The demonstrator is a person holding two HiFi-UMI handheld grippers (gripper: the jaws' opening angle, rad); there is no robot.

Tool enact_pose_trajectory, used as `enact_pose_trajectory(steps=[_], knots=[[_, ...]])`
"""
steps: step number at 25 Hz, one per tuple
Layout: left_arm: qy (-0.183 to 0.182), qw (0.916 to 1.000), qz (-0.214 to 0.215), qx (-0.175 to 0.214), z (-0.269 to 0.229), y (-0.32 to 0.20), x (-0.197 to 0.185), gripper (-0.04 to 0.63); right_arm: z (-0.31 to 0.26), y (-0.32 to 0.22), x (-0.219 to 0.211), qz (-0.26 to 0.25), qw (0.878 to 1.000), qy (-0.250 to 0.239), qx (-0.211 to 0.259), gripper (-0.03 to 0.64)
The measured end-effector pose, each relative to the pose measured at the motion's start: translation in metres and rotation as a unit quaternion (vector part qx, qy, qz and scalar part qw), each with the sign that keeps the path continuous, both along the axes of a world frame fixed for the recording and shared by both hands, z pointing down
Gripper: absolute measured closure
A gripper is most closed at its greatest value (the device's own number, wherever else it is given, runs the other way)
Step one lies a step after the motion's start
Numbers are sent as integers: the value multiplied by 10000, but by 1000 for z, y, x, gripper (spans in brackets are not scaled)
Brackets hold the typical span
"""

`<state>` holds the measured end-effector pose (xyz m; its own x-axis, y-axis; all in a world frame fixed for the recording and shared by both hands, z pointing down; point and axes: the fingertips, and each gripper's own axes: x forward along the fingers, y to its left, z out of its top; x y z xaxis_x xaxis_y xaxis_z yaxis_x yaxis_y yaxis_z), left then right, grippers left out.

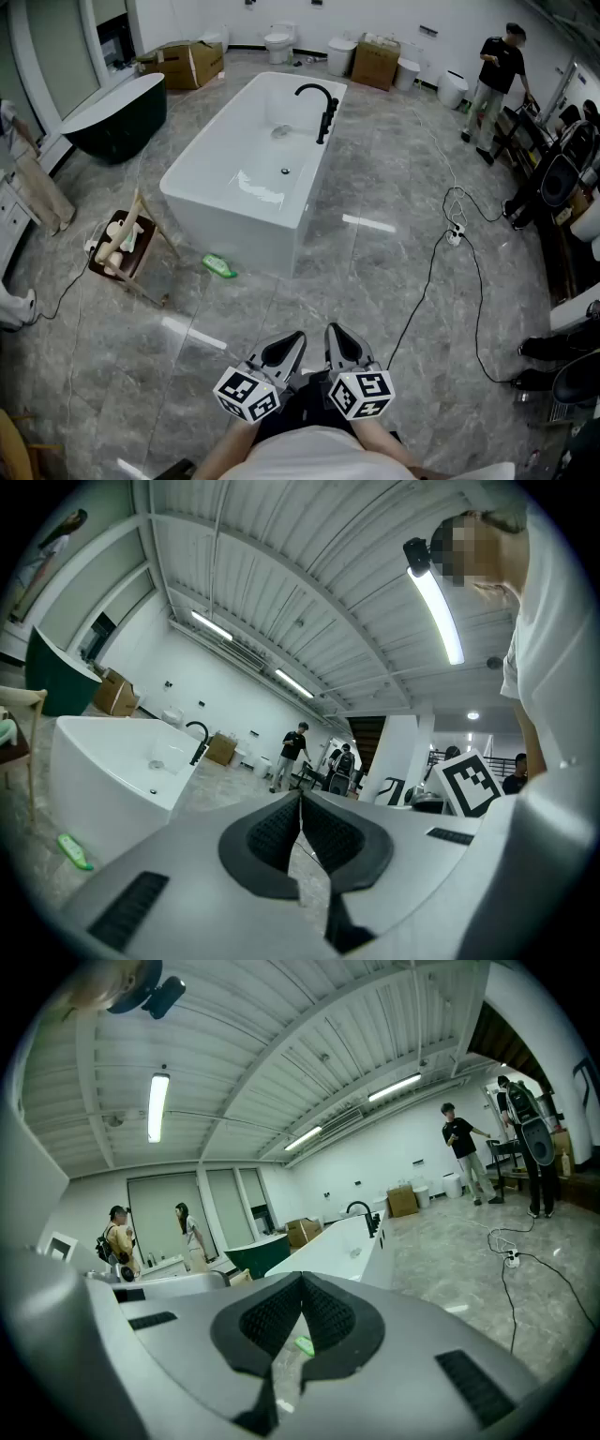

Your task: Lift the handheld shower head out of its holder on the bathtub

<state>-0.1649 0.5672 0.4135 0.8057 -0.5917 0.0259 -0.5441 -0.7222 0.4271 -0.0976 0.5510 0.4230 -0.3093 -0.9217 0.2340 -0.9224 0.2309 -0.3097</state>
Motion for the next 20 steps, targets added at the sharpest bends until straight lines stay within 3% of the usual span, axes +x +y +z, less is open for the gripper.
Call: enact_pose_trajectory(steps=[20], knots=[[-10,9996,260,-69,4,6,12,583,-2,7,7,133,9999,-30,34,600]])
